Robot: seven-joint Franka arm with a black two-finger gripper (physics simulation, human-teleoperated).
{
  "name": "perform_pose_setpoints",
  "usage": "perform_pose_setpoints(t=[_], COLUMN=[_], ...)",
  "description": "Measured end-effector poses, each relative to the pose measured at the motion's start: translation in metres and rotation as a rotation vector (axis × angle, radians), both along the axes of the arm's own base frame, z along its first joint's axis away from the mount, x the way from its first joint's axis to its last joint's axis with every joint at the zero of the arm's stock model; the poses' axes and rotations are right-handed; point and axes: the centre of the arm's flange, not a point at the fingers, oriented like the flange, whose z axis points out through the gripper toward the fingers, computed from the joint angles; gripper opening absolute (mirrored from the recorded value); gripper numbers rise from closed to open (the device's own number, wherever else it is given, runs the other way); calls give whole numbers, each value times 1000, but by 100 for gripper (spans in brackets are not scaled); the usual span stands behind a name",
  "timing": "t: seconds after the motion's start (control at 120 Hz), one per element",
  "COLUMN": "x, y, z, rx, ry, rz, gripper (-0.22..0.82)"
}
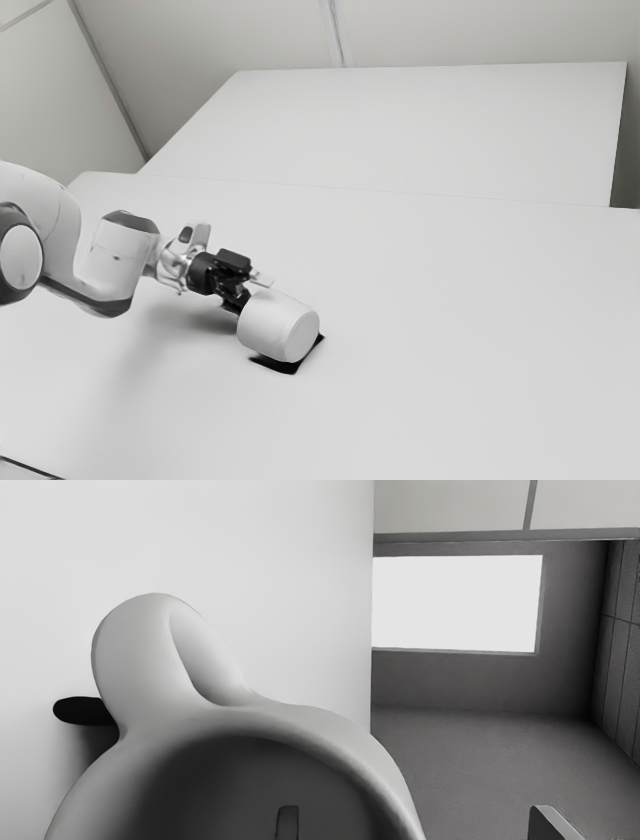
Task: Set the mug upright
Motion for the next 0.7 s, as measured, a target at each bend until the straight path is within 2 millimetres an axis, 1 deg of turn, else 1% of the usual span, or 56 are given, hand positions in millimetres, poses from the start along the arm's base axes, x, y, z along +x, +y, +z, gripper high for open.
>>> perform_pose_setpoints(t=[0.075,0.158,0.242,0.3,0.367,0.408,0.442,0.508,0.525,0.558,0.617,0.7], x=[-1,-3,-2,-2,1,3,9,27,32,37,43,52], y=[-1,-1,-2,-2,-1,-1,-1,1,1,0,-6,-19], z=[-1,-2,0,4,15,30,46,95,109,129,153,174], rx=[-6,-12,-16,-18,-18,-15,-8,43,75,141,283,510], ry=[-19,-39,-63,-81,-114,-147,-184,-290,-318,-359,-407,-449], rz=[0,1,-2,-5,-8,-13,-19,-61,-86,-135,-239,-385], gripper=[18,3,-5,-9,-12,-13,-14,-15,-16,-16,-17,-18])
